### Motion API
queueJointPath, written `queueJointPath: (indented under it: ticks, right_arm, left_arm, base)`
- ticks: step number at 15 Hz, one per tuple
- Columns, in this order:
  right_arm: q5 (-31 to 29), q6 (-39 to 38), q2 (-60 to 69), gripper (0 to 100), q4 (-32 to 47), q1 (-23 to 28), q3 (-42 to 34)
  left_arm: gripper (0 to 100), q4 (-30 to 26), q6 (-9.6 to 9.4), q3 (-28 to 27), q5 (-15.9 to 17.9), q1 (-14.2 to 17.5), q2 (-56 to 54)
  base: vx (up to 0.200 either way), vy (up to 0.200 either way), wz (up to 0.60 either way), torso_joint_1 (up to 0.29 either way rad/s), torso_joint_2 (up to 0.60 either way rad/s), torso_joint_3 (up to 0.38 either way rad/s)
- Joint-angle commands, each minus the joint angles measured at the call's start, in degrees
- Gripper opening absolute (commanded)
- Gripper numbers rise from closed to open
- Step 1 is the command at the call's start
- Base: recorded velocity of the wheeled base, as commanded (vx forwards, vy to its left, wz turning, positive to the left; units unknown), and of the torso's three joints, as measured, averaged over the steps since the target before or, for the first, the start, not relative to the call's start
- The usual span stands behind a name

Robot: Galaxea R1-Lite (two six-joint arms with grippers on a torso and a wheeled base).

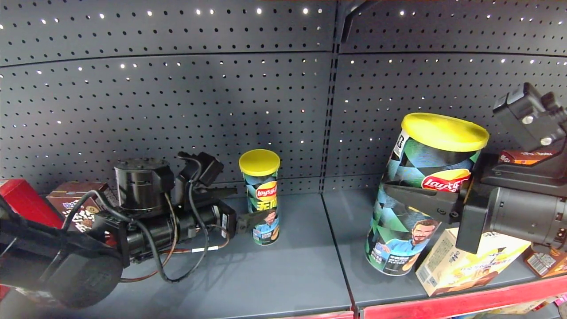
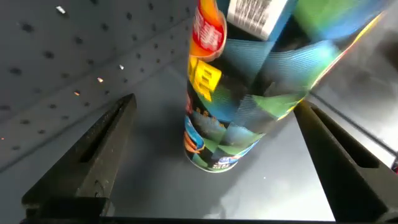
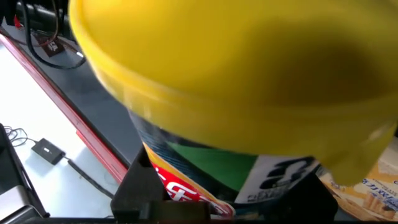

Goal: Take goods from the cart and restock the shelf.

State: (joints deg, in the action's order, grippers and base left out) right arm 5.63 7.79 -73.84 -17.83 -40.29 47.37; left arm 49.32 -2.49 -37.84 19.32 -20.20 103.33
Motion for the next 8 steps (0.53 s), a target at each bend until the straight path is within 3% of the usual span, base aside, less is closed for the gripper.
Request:
queueJointPath:
  ticks: [1,8]
  right_arm:
    - [0.1,0.0,-0.6,0,0.0,0.2,0.0]
    - [0.1,0.0,-2.0,0,-1.8,0.3,0.0]
  left_arm:
    - [100,0.2,0.11,-1.1,0.0,0.0,2.5]
    - [100,0.2,0.47,-4.3,0.0,-1.3,4.7]
  base:
    - [0.000,0.000,0.00,0.000,0.00,0.000]
    - [0.000,0.000,0.00,0.000,0.00,0.000]
